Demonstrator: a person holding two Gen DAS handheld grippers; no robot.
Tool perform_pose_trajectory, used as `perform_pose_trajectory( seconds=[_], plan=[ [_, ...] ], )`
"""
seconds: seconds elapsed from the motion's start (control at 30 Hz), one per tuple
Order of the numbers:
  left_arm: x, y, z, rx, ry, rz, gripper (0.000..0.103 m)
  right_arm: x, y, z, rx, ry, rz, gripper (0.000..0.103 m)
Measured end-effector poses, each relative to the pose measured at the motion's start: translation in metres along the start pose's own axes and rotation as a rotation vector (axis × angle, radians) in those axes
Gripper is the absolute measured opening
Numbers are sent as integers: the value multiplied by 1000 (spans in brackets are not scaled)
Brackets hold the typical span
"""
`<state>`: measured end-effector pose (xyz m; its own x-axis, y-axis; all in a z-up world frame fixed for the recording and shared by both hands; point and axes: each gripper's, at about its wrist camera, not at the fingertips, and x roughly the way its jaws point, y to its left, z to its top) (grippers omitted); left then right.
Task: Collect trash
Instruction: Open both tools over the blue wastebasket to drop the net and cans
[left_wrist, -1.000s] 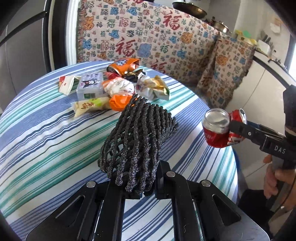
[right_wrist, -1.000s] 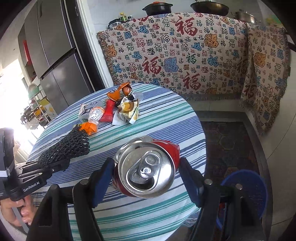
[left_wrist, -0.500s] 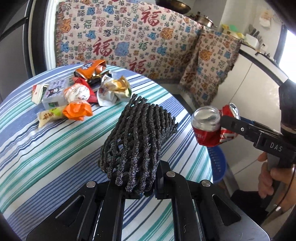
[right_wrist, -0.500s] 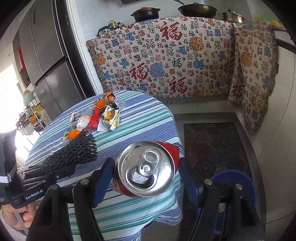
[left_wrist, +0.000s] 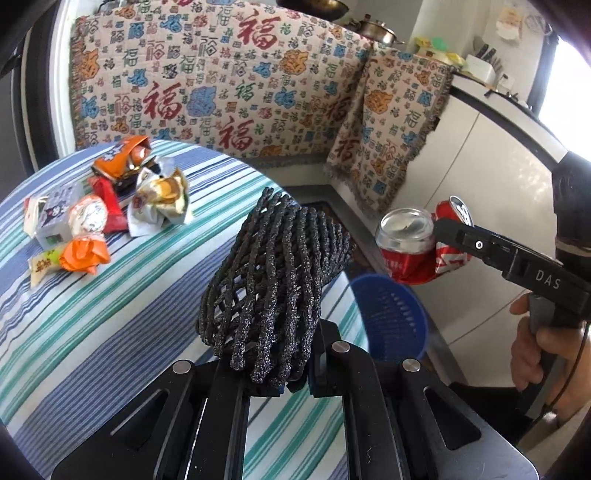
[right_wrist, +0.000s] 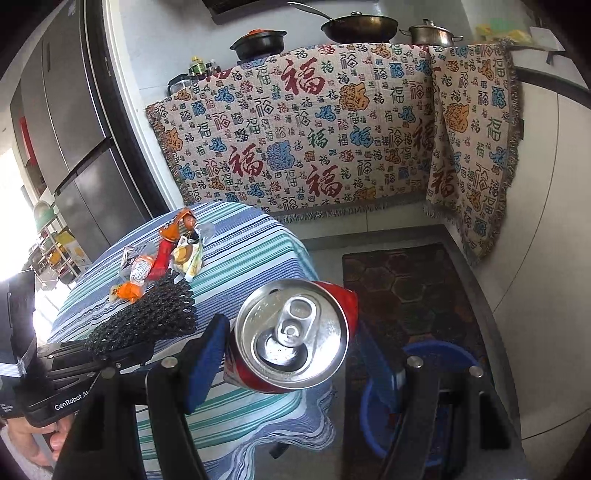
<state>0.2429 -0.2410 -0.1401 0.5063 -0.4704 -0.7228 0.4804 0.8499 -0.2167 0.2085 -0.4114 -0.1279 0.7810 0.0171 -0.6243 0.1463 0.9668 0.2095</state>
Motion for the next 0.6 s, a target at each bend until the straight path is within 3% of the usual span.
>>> perform_pose_trajectory(
  seconds=[0.33,0.6],
  plan=[
    [53,-96,32,100,44,-124,6,-34,-91,14,61,-23,-132,71],
    [111,-151,44,159,115,-180,6,-25,-168,11,122,29,-192,71]
  ],
)
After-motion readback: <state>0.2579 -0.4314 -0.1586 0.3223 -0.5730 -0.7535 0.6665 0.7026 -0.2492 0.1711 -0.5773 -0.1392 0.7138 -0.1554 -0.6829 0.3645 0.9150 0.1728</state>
